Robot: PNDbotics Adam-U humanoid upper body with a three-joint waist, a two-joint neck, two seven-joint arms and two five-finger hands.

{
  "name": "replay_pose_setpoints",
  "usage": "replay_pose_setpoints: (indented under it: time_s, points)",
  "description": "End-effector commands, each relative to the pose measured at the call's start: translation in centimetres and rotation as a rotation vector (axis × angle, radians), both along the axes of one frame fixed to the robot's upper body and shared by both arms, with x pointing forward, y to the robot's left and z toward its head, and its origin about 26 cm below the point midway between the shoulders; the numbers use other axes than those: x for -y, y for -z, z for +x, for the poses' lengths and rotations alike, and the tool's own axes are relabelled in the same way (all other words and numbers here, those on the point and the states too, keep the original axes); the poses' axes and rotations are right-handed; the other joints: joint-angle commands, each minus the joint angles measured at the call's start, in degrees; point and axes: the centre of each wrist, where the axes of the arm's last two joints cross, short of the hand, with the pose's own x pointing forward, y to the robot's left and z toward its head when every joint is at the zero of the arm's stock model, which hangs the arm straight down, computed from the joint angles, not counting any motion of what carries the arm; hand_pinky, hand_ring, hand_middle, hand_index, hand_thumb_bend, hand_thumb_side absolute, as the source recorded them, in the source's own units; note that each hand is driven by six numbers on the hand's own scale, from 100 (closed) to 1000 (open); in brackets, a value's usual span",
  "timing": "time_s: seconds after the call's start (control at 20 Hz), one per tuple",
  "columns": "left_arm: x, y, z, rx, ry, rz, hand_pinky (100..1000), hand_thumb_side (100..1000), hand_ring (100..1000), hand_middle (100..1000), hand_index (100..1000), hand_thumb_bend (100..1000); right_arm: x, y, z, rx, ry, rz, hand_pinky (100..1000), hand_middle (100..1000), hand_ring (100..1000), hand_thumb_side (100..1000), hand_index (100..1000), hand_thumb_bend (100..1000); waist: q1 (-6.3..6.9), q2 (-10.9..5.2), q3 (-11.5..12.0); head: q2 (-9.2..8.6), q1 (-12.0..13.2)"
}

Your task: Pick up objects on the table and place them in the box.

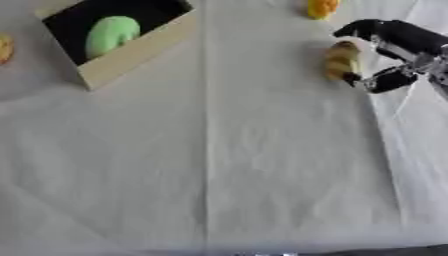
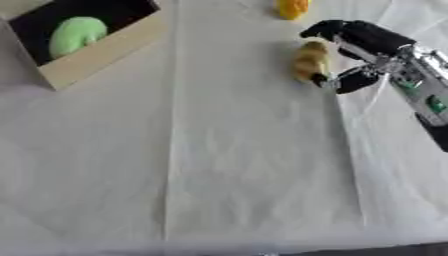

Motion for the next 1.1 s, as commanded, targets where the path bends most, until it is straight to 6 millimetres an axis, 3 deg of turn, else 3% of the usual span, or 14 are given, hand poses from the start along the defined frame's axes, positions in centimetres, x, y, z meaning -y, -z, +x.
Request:
replay_pose_setpoints:
  time_s: [0.05, 0.25, 0.35, 0.65, 0.8, 1.1]
  points:
    - [0.0, -1.0, -0.2, 0.034, 0.006, 0.022, 864, 570, 801, 680, 802, 100, 0.8, -1.0, 0.0, 0.036, 0.034, -0.024, 876, 861, 870, 100, 927, 338, 0.43, -0.03, 0.3, -0.76, -0.4]
    - [0.0, -0.9, -0.3, 0.035, 0.005, 0.021, 864, 570, 801, 679, 802, 100, 0.9, -0.8, 0.1, 0.049, 0.044, -0.032, 858, 822, 854, 100, 899, 353, 0.48, 0.04, 0.4, -0.68, -0.5]
    - [0.0, -0.9, -0.3, 0.033, 0.004, 0.023, 864, 570, 801, 680, 801, 100, 0.7, -0.8, 0.0, 0.053, 0.032, -0.032, 850, 771, 835, 100, 854, 305, 0.56, -0.11, 0.3, -0.41, -0.3]
    - [0.0, -0.8, -0.3, 0.028, 0.006, 0.023, 864, 571, 800, 680, 801, 100, -0.5, -1.1, -0.4, 0.121, -0.018, -0.002, 797, 552, 735, 100, 686, 191, 0.49, -0.76, -0.2, 0.01, 0.0]
    - [0.1, -0.9, -0.2, 0.029, 0.011, 0.020, 864, 571, 800, 681, 802, 100, -1.1, -0.9, -0.5, 0.179, -0.037, 0.027, 785, 551, 672, 100, 677, 147, 0.42, -1.11, 0.1, 0.03, -0.1]
    - [0.1, -1.0, -0.2, 0.027, 0.013, 0.017, 863, 571, 800, 682, 803, 100, -1.5, -1.2, -0.6, 0.201, -0.086, 0.083, 787, 584, 649, 100, 710, 151, 0.21, -2.19, 0.1, 0.59, -0.3]
